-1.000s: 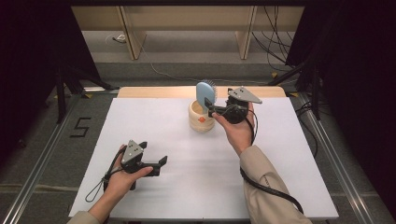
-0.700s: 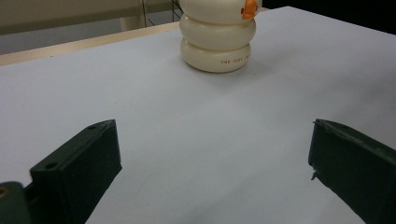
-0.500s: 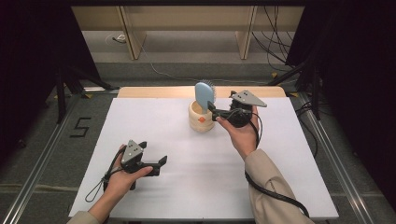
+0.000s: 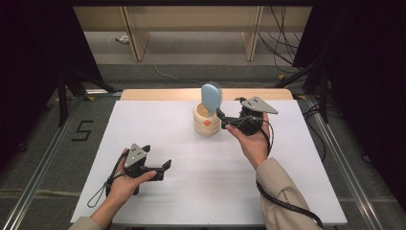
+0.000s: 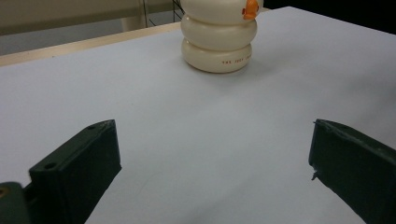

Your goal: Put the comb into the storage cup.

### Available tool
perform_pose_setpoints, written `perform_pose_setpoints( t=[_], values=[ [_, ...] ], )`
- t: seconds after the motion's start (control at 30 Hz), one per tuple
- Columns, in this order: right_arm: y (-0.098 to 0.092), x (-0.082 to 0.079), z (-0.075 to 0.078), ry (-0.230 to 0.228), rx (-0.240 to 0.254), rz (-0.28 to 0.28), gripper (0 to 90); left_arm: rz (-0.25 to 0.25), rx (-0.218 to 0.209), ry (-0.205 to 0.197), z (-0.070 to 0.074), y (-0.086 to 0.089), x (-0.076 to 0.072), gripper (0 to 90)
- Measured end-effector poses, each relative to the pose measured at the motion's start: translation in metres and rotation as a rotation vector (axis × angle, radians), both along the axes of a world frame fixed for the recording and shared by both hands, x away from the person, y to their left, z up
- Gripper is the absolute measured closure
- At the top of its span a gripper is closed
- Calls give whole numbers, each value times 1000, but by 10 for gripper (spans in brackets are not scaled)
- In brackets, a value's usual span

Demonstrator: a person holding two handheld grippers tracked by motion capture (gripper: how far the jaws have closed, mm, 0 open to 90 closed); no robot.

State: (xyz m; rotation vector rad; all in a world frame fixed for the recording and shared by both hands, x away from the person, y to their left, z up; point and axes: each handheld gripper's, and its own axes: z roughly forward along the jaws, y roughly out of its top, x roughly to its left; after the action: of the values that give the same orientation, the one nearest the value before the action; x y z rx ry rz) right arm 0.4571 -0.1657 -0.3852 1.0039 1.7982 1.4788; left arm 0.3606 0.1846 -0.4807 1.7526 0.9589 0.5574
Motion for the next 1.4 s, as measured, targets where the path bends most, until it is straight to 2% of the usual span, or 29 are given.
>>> perform_pose_setpoints(
  t=[1.07,1.4],
  values=[
    [-39,-28,-9,22,-32,-27,39,5,3,-1,0,1,0,16],
    [-51,-36,-9,25,-26,-34,35,6,3,-2,1,1,0,16]
  ],
)
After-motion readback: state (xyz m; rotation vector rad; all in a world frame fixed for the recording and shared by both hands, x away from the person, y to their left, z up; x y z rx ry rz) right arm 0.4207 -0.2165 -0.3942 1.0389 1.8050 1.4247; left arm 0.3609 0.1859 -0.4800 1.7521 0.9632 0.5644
